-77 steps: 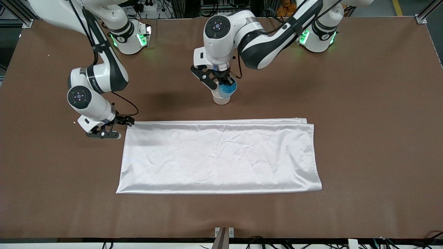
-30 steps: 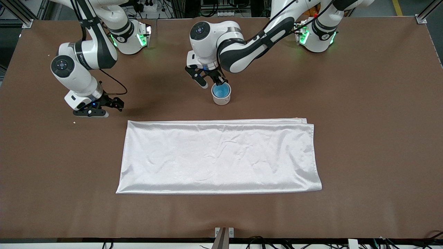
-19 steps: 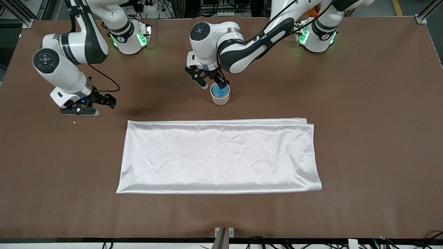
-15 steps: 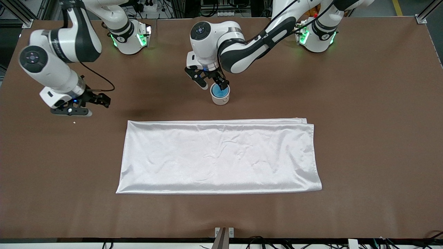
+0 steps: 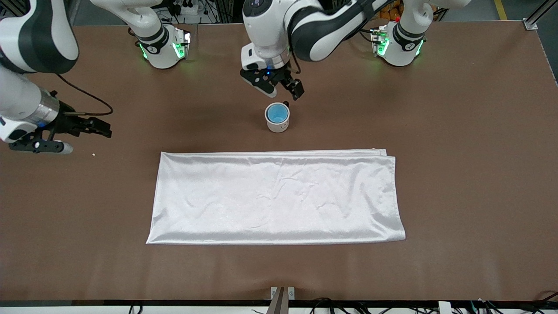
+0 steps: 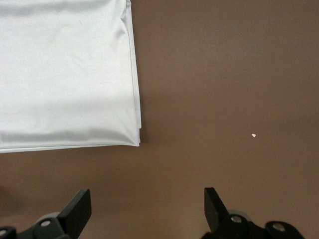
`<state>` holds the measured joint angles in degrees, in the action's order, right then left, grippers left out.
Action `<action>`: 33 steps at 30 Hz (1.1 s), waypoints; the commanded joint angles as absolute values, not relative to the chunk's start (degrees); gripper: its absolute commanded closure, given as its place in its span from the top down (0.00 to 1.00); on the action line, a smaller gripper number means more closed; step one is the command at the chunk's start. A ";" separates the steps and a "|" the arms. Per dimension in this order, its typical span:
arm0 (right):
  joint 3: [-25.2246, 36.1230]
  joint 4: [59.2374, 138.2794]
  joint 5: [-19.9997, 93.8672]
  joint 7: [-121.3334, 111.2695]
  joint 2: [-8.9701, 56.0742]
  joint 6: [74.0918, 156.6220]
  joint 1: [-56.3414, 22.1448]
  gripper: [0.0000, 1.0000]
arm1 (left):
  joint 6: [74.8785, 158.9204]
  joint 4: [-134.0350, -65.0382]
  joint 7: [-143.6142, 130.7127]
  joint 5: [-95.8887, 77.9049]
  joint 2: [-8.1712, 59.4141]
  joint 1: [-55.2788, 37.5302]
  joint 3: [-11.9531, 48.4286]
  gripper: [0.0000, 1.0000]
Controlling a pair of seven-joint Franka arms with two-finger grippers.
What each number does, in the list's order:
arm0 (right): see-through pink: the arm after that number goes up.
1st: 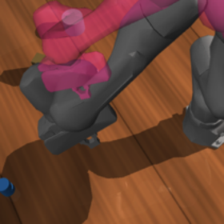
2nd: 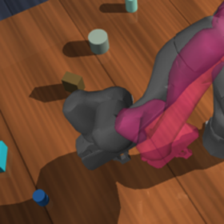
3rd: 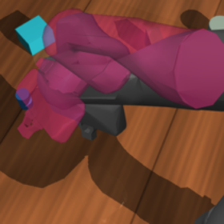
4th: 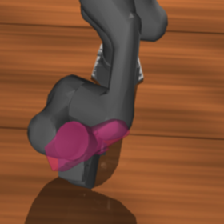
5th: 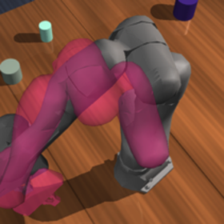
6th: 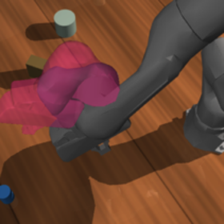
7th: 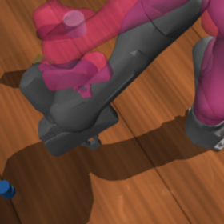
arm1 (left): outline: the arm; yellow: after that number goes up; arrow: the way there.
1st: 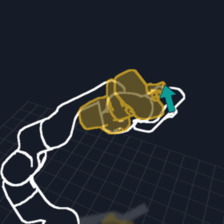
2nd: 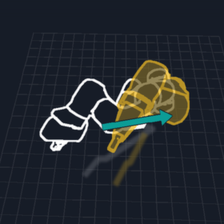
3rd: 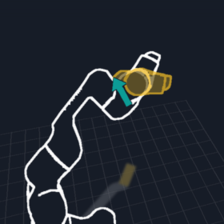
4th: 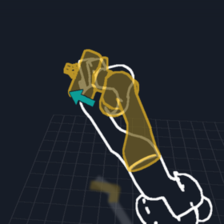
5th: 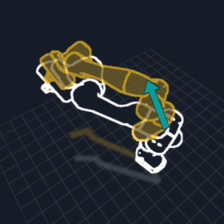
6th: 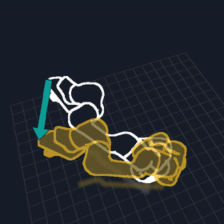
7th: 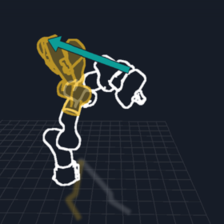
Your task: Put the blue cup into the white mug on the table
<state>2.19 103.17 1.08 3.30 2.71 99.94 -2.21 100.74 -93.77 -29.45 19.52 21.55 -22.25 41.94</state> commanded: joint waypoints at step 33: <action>1.67 110.13 2.11 1.67 -5.71 99.76 -3.25 1.00 | 89.56 -97.03 -14.95 1.23 -3.43 -20.83 3.87 1.00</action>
<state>1.38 109.70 1.29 3.06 -4.01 99.81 -3.76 89.80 -95.16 -17.88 3.12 -1.63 -20.89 7.03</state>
